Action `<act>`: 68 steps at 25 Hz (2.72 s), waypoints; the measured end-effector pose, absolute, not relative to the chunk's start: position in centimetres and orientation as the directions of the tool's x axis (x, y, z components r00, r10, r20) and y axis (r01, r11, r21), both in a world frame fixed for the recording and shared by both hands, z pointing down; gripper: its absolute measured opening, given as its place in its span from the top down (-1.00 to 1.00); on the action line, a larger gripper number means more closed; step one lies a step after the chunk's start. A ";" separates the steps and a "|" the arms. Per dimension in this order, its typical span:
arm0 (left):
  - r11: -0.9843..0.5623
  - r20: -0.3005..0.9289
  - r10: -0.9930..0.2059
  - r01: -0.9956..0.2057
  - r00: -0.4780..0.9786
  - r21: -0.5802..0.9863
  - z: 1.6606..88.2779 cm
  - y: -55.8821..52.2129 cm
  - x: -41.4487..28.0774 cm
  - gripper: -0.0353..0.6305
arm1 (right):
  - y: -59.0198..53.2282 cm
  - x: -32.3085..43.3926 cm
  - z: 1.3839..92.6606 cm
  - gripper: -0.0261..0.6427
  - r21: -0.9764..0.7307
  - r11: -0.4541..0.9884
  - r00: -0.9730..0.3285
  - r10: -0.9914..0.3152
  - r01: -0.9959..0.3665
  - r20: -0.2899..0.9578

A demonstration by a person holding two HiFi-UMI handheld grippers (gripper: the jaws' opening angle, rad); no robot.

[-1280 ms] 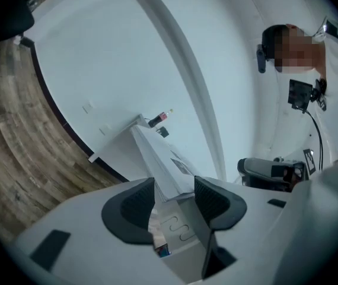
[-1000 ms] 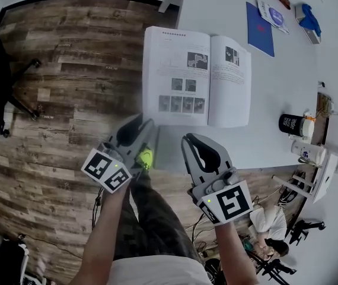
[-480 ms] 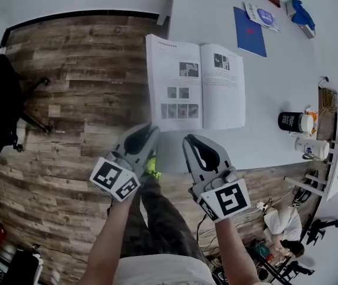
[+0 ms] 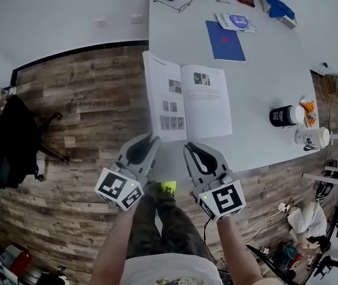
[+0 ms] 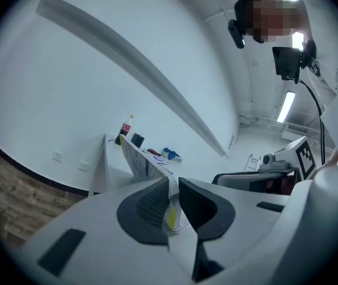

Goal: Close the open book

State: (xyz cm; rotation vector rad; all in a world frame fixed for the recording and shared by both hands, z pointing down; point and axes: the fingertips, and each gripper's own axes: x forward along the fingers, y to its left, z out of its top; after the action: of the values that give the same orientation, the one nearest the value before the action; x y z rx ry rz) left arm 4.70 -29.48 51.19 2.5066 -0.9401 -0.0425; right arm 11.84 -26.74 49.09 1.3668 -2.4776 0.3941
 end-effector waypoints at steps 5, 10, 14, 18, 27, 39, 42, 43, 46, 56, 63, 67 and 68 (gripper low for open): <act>-0.687 0.195 -0.609 -0.635 0.768 0.354 49.3 -29.6 7.2 0.76 | -27.3 14.7 47.8 0.83 -0.083 0.468 -0.465 -0.814 -0.880 0.348; -0.712 0.232 -0.597 -0.640 0.768 0.288 47.4 -29.5 10.9 0.76 | -27.2 17.1 46.4 0.83 -0.111 0.450 -0.461 -0.828 -0.886 0.319; -0.729 0.250 -0.585 -0.635 0.772 0.256 46.5 -29.3 13.4 0.76 | -26.8 18.8 46.1 0.83 -0.108 0.434 -0.445 -0.838 -0.894 0.316; -0.738 0.266 -0.584 -0.638 0.767 0.219 46.0 -29.2 14.9 0.76 | -26.6 20.5 45.8 0.83 -0.080 0.423 -0.425 -0.847 -0.903 0.320; -0.767 0.273 -0.556 -0.611 0.785 0.197 46.0 -29.1 19.8 0.76 | -25.8 24.2 46.5 0.83 -0.088 0.392 -0.397 -0.852 -0.916 0.340; -0.824 0.477 -0.397 -0.534 0.784 0.192 56.3 -26.9 27.7 0.76 | -25.7 28.2 47.1 0.83 -0.107 0.359 -0.373 -0.859 -0.927 0.351; -0.827 0.493 -0.381 -0.526 0.782 0.196 58.4 -26.1 28.4 0.76 | -25.5 29.3 47.8 0.83 -0.107 0.355 -0.369 -0.857 -0.929 0.361; -0.827 0.493 -0.377 -0.525 0.784 0.201 58.9 -25.8 28.6 0.76 | -25.4 29.6 48.2 0.83 -0.110 0.352 -0.367 -0.856 -0.930 0.365; -0.835 0.495 -0.365 -0.513 0.789 0.201 60.1 -25.0 29.1 0.76 | -24.8 30.3 49.1 0.83 -0.121 0.343 -0.363 -0.852 -0.931 0.378; -0.877 0.464 -0.336 -0.452 0.820 0.164 57.0 -24.1 29.6 0.74 | -24.5 30.4 48.1 0.83 -0.136 0.364 -0.389 -0.852 -0.921 0.350; -0.883 0.344 -0.387 -0.451 0.855 0.127 48.0 -24.6 27.3 0.74 | -24.3 29.9 44.9 0.83 -0.159 0.369 -0.401 -0.867 -0.916 0.297; -0.836 0.231 -0.488 -0.527 0.842 0.153 42.4 -25.8 24.2 0.74 | -23.9 28.7 42.4 0.83 -0.165 0.401 -0.432 -0.865 -0.901 0.254; -0.830 0.206 -0.505 -0.537 0.838 0.152 41.2 -25.7 23.4 0.75 | -23.7 28.3 41.8 0.83 -0.167 0.411 -0.441 -0.863 -0.896 0.246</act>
State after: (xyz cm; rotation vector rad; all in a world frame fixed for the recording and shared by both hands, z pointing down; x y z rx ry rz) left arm 23.43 -25.69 41.20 2.8142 -0.8070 0.2321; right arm 28.28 -23.66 41.78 1.5890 -2.5347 0.4166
